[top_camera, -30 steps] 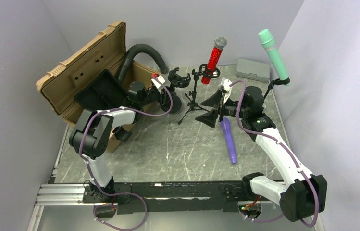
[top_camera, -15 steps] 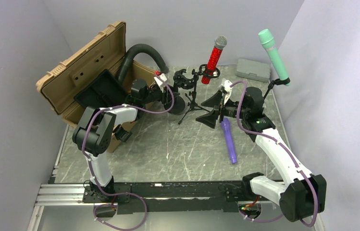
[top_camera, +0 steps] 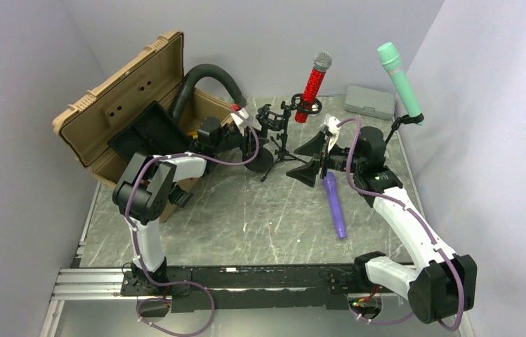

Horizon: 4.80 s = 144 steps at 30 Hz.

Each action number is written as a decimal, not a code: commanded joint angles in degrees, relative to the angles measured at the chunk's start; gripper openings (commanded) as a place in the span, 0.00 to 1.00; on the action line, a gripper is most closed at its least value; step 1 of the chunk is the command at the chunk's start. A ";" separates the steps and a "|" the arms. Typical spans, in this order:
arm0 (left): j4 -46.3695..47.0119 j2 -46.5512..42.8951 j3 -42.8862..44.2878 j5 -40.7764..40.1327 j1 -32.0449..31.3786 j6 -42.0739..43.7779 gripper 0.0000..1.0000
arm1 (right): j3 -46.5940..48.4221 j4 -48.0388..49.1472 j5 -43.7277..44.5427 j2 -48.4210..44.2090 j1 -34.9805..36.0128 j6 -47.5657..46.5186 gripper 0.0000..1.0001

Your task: Remove the microphone from the stand

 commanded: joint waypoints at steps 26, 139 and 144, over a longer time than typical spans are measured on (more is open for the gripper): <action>1.86 2.12 5.41 2.51 -2.13 -3.51 0.00 | -1.19 4.31 -1.68 -0.62 -0.90 0.21 0.86; -43.38 -35.24 -0.51 -23.33 -1.91 15.68 0.99 | 4.76 18.30 18.78 16.35 -1.64 0.12 0.81; -43.69 -38.44 -2.17 -23.40 -1.81 18.79 0.99 | 7.15 22.89 19.03 21.90 -1.62 2.83 0.75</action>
